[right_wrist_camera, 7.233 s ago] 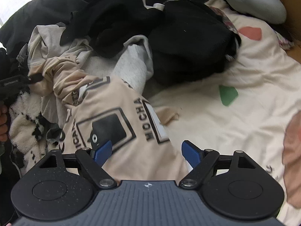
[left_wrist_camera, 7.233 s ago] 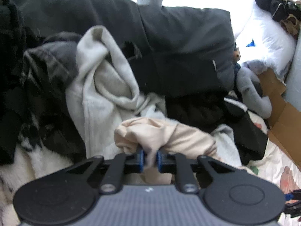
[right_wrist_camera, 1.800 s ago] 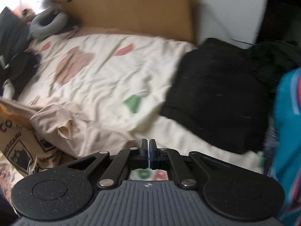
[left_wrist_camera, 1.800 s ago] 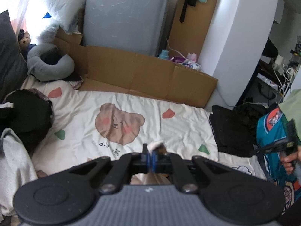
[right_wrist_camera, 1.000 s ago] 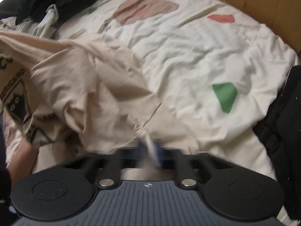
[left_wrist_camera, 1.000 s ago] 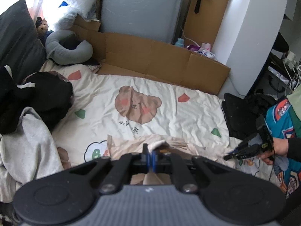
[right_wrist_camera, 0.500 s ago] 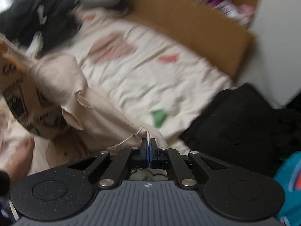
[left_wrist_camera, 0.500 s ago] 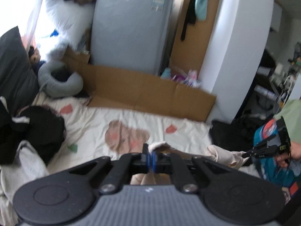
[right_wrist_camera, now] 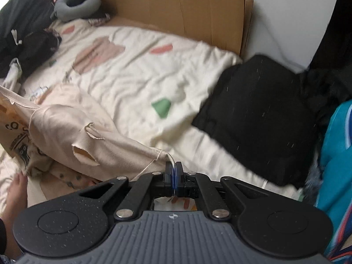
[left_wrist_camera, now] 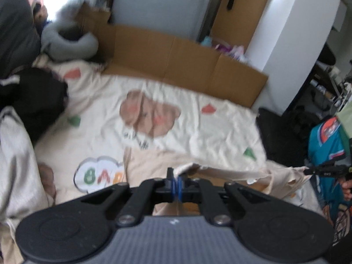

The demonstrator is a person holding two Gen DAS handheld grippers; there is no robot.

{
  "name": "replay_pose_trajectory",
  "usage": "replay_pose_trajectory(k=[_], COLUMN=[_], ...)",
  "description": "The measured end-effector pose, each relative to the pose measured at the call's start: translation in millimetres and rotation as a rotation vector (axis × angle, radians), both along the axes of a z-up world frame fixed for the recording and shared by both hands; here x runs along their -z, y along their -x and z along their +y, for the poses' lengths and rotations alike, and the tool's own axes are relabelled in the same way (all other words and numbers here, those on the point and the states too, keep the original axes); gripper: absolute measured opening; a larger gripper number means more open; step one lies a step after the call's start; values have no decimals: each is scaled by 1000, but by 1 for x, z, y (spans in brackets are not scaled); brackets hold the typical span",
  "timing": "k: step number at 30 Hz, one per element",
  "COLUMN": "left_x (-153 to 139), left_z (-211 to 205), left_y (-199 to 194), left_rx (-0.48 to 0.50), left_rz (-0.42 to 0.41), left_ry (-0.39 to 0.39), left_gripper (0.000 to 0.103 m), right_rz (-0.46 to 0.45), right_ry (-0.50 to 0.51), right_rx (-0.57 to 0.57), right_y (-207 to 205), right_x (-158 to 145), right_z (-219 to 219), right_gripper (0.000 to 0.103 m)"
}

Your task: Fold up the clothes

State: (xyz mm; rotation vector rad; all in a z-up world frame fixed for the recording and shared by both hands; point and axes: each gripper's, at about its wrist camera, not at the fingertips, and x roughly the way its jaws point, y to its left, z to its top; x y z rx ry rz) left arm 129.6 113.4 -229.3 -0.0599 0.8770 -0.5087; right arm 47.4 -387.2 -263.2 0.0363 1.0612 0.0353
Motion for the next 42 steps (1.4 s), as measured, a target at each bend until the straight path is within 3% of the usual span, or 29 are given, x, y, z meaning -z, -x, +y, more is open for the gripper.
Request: replay_pose_trajectory(k=[5, 8, 14, 16, 20, 22, 28, 37, 42], left_x=[36, 38, 30, 39, 83, 91, 75, 39, 51], left_z=[1, -2, -4, -4, -12, -15, -20, -54, -93], left_y=[-6, -12, -26, -28, -34, -30, -25, -35, -45], left_rx=[-17, -17, -35, -36, -14, 2, 26, 68, 159], left_rz=[66, 58, 11, 31, 177, 195, 165, 68, 87], left_ry=[-17, -14, 4, -11, -105, -135, -114, -61, -20], left_gripper=[3, 3, 3, 3, 5, 9, 20, 29, 30], right_rz=[36, 39, -47, -14, 101, 138, 137, 70, 52], right_ry=[-12, -8, -19, -27, -50, -63, -86, -127, -157], right_rx=[1, -1, 32, 25, 11, 13, 16, 7, -1], right_y=[5, 5, -4, -4, -4, -1, 9, 1, -11], right_x=[25, 30, 13, 23, 58, 67, 59, 33, 35], right_z=[0, -1, -7, -5, 2, 6, 6, 3, 7], right_gripper=[0, 0, 0, 0, 0, 0, 11, 11, 11])
